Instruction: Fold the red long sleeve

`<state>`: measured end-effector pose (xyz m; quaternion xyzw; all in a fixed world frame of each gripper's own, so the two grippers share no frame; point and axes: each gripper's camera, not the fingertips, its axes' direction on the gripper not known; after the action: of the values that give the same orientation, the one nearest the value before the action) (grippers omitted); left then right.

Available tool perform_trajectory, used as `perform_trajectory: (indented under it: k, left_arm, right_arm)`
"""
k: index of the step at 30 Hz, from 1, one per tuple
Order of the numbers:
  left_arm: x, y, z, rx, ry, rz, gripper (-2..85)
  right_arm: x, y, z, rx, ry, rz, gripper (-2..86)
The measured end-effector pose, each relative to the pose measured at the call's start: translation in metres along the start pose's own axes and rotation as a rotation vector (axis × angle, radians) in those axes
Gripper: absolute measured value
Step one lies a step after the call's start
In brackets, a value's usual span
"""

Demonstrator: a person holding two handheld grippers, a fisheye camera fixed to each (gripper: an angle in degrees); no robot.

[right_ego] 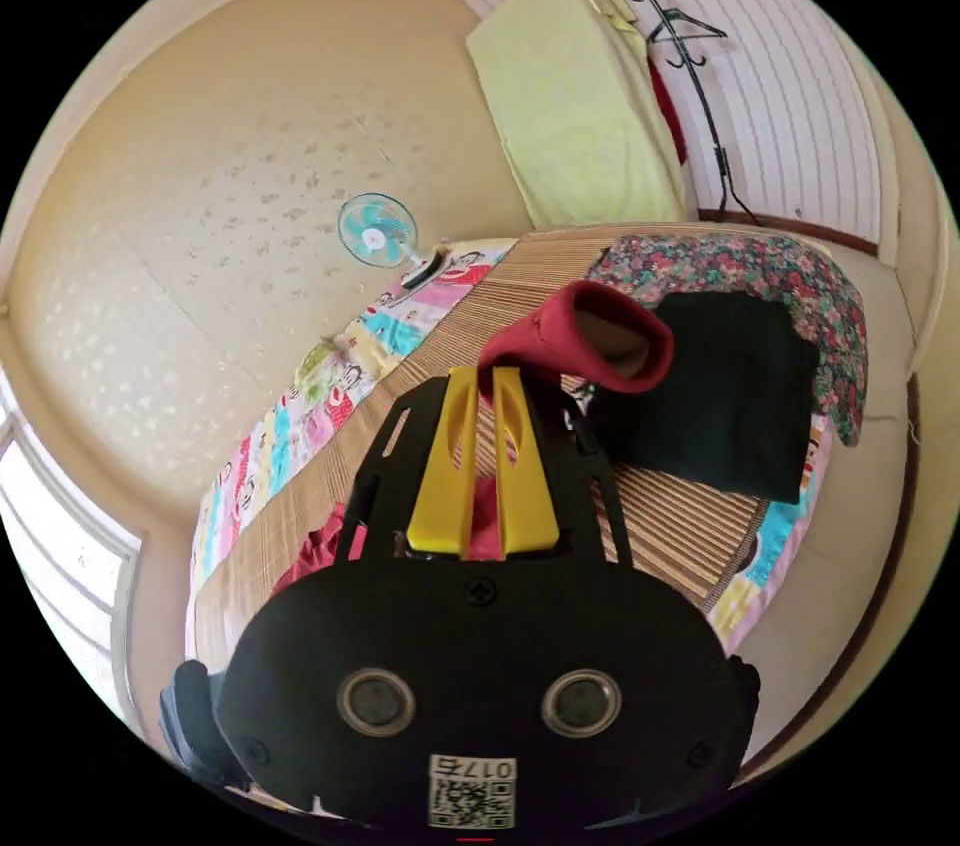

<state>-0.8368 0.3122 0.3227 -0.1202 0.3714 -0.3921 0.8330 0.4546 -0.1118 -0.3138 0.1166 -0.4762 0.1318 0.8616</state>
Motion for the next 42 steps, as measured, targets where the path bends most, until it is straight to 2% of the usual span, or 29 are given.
perform_trajectory:
  k: [2, 4, 5, 7, 9, 12, 14, 17, 19, 21, 22, 24, 26, 28, 31, 33, 35, 37, 40, 42]
  left_arm:
    - [0.006, 0.001, 0.003, 0.001, -0.001, 0.029, -0.9]
    - [0.014, 0.006, 0.01, 0.001, -0.015, 0.076, -0.8]
    - [0.016, 0.008, 0.013, -0.001, -0.016, 0.087, -0.8]
    - [0.019, 0.018, 0.031, -0.026, -0.007, 0.118, -0.5]
    - [0.022, 0.025, 0.05, -0.067, 0.004, 0.137, 0.2]
    - [0.039, 0.033, 0.082, -0.145, -0.015, 0.218, 1.6]
    - [0.056, 0.036, 0.101, -0.185, -0.07, 0.297, 2.0]
    - [0.085, 0.037, 0.139, -0.248, -0.167, 0.453, 1.8]
    - [0.105, 0.032, 0.178, -0.281, -0.224, 0.549, 1.2]
    - [0.117, 0.023, 0.214, -0.312, -0.237, 0.607, 0.7]
    - [0.121, 0.017, 0.246, -0.368, -0.263, 0.641, 0.2]
    - [0.132, 0.008, 0.298, -0.495, -0.345, 0.731, -0.6]
    - [0.161, 0.001, 0.328, -0.492, -0.45, 0.878, -0.8]
    - [0.201, -0.009, 0.376, -0.505, -0.69, 1.036, -0.9]
    - [0.213, -0.037, 0.413, -0.416, -0.864, 1.071, -0.7]
    - [0.207, -0.063, 0.402, -0.414, -0.771, 0.942, -0.3]
    - [0.192, -0.084, 0.363, -0.375, -0.588, 0.758, 0.3]
    - [0.162, -0.082, 0.288, -0.212, -0.365, 0.628, 2.5]
    - [0.123, -0.058, 0.211, -0.094, -0.266, 0.557, 9.4]
    - [0.102, -0.044, 0.185, -0.104, -0.222, 0.518, 11.1]
  right_arm:
    - [-0.06, 0.039, 0.026, -0.09, -0.213, -0.139, 3.2]
    - [-0.127, 0.116, 0.072, -0.313, -0.41, -0.318, 3.2]
    - [-0.139, 0.141, 0.083, -0.374, -0.435, -0.354, 3.3]
    - [-0.166, 0.26, 0.122, -0.691, -0.445, -0.496, 3.5]
    - [-0.158, 0.338, 0.115, -0.805, -0.36, -0.57, 3.9]
    - [-0.124, 0.416, 0.056, -0.816, -0.317, -0.657, 4.3]
    - [-0.1, 0.431, 0.015, -0.772, -0.269, -0.673, 3.7]
    - [-0.054, 0.43, -0.025, -0.733, -0.083, -0.638, 2.5]
    - [-0.019, 0.419, -0.033, -0.666, 0.117, -0.599, 1.7]
    - [0.002, 0.42, -0.014, -0.698, 0.233, -0.603, 1.2]
    - [0.008, 0.423, 0.007, -0.771, 0.197, -0.604, 1.0]
    - [0.003, 0.417, 0.028, -0.741, 0.184, -0.574, 0.7]
    - [-0.013, 0.412, 0.063, -0.727, 0.23, -0.572, 0.6]
    - [-0.048, 0.414, 0.116, -0.661, 0.334, -0.689, 0.5]
    - [-0.081, 0.409, 0.167, -0.708, 0.463, -0.755, 0.6]
    - [-0.086, 0.391, 0.168, -0.775, 0.428, -0.671, 0.8]
    - [-0.078, 0.372, 0.132, -0.695, 0.28, -0.538, 1.1]
    - [-0.05, 0.362, 0.063, -0.53, 0.15, -0.443, 2.0]
    - [-0.002, 0.371, -0.001, -0.416, 0.122, -0.48, 5.3]
    - [0.03, 0.377, -0.015, -0.462, 0.155, -0.481, 9.1]
